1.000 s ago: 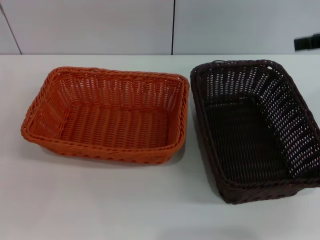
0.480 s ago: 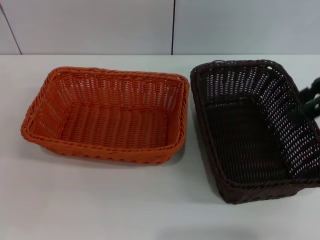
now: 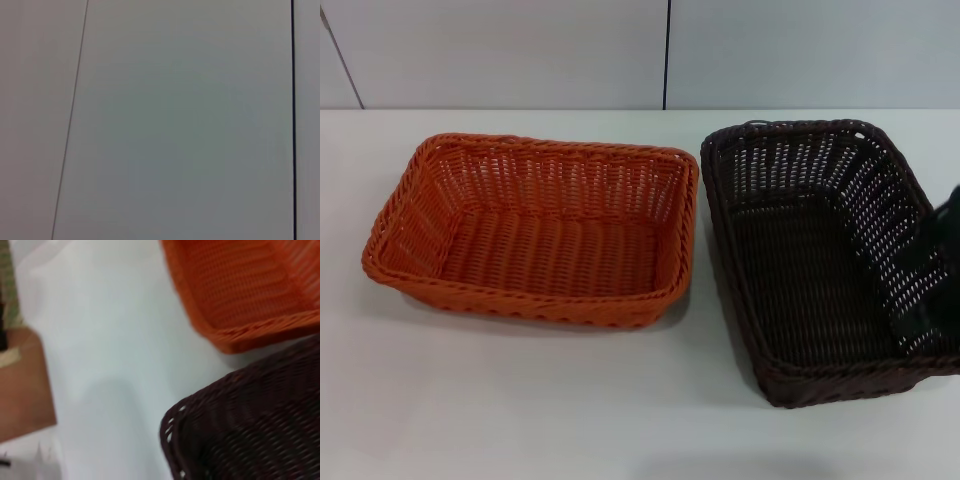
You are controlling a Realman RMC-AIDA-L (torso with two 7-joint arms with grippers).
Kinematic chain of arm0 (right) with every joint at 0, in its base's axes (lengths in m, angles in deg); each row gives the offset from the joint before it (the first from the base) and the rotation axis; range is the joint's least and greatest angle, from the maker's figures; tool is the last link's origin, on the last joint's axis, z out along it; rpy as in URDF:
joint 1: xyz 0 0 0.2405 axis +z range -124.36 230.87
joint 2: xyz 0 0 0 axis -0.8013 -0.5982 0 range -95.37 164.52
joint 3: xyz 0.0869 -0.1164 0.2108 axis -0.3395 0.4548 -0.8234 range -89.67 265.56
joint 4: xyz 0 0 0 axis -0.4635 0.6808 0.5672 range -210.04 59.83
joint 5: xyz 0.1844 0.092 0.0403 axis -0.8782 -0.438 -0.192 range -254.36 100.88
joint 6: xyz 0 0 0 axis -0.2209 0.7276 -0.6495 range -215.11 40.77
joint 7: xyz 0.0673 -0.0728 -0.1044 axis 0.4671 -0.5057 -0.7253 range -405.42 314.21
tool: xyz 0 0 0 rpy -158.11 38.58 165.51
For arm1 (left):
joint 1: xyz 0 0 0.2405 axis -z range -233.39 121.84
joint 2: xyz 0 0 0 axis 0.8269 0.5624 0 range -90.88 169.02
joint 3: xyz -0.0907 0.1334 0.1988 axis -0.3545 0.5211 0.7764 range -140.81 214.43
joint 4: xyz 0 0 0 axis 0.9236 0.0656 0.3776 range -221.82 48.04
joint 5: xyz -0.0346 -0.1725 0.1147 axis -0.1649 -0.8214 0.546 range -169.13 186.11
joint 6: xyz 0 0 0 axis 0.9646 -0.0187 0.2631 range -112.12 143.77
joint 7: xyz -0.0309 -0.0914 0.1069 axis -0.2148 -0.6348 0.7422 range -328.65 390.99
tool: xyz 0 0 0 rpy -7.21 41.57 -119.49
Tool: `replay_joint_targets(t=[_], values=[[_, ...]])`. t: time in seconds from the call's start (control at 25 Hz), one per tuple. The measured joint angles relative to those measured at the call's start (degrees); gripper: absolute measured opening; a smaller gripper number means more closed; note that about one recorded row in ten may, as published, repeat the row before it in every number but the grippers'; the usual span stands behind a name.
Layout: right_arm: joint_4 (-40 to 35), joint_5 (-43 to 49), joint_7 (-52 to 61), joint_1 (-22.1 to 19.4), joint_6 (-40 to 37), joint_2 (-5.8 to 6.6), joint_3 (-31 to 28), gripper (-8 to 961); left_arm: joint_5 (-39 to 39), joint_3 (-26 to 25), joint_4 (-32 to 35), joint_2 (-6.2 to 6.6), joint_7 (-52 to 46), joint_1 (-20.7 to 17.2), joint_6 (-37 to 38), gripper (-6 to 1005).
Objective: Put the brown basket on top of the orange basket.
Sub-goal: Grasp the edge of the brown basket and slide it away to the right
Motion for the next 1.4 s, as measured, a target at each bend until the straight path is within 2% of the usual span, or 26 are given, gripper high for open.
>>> replay_joint_targets(t=[0.16, 0.32, 0.88, 1.4], values=[[0.32, 2.18, -1.89, -0.59, 0.17, -1.11, 4.74, 734, 0.01, -0.16, 0.03, -0.06, 0.01, 0.00, -0.43, 751], [1.62, 4.23, -1.91, -0.18, 1.40, -2.19, 6.29, 734, 0.00, -0.19, 0.03, -0.12, 0.02, 0.00, -0.76, 751], [6.14, 5.16, -1.84, 0.13, 4.90, -3.50, 10.93, 734, 0.01, -0.19, -0.31, -0.22, -0.02, 0.00, -1.12, 751], [11.37, 5.87, -2.12, 0.25, 9.78, -3.97, 13.82, 734, 0.01, -0.19, -0.08, -0.16, -0.11, 0.00, -1.12, 752]])
